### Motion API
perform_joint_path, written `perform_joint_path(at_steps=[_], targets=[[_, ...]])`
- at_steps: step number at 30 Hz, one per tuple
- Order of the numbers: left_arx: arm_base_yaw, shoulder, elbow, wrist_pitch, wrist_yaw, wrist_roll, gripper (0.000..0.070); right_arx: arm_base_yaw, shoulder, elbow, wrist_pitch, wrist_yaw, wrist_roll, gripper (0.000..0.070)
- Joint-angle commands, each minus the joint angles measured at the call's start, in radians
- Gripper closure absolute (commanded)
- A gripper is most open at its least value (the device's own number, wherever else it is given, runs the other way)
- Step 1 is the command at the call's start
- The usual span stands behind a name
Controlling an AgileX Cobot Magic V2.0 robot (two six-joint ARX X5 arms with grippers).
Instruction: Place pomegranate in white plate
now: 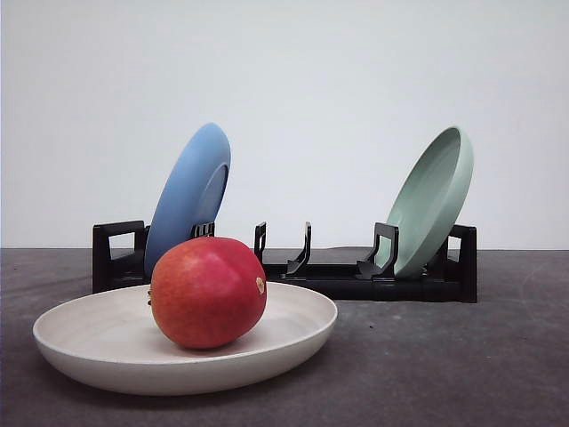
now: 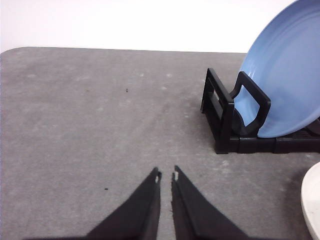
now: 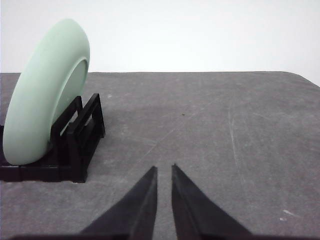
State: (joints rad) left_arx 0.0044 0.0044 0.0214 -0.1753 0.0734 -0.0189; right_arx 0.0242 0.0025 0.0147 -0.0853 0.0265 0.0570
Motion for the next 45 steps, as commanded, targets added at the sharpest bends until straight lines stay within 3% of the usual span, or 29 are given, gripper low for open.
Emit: perform_joint_path(at_steps=[1,45], targets=[[0.001,-0.002,-0.009,0.015,-0.003,0.004,0.0677,-0.002,0.001,-0.004,0.011,0.0,0.01,0.0651],[0.001,-0.002,-0.009,0.015,-0.003,0.004,0.0678,-0.002,0.001,-0.004,0.011,0.0,0.01,0.0651]])
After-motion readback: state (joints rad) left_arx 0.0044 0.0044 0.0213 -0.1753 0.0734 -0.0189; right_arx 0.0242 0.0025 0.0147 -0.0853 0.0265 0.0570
